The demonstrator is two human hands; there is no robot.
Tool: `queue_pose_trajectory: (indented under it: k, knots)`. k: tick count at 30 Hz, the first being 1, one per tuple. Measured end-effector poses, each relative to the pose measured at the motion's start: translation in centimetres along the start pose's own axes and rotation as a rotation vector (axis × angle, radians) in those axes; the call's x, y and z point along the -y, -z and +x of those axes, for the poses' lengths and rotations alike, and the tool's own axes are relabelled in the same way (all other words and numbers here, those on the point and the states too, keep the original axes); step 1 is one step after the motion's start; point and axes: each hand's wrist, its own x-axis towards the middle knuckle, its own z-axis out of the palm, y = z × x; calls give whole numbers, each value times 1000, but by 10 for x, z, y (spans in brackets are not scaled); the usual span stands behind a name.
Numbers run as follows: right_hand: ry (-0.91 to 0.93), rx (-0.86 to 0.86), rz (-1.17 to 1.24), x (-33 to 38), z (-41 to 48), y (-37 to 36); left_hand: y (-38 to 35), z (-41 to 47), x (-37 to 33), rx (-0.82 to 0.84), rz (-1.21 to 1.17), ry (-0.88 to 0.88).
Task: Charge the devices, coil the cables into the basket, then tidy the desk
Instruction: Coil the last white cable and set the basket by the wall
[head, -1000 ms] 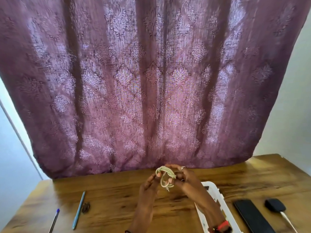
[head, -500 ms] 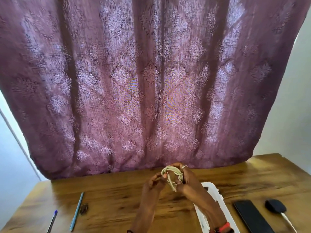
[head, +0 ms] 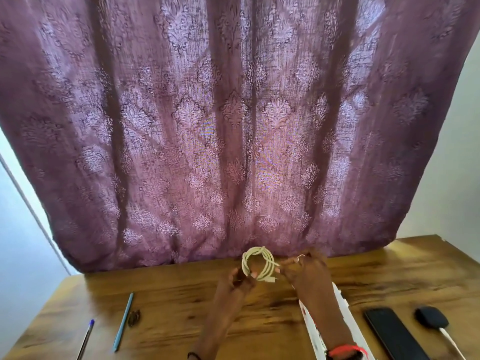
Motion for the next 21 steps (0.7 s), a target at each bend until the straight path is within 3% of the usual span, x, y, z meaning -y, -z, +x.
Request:
queue_pose_trajectory:
  k: [4, 9, 16, 21]
  knots:
    - [-73, -7, -140, 11, -4, 2, -8, -2, 4, 26, -40, 38]
    - [-43, -6, -26, 14, -9, -4, -12, -1, 10, 43, -128, 72]
    - [-10, 141, 60, 18, -16, -15, -14, 0, 20, 107, -71, -32]
    - [-24, 155, -77, 21, -19, -26, -15, 1, 19, 70, -20, -67]
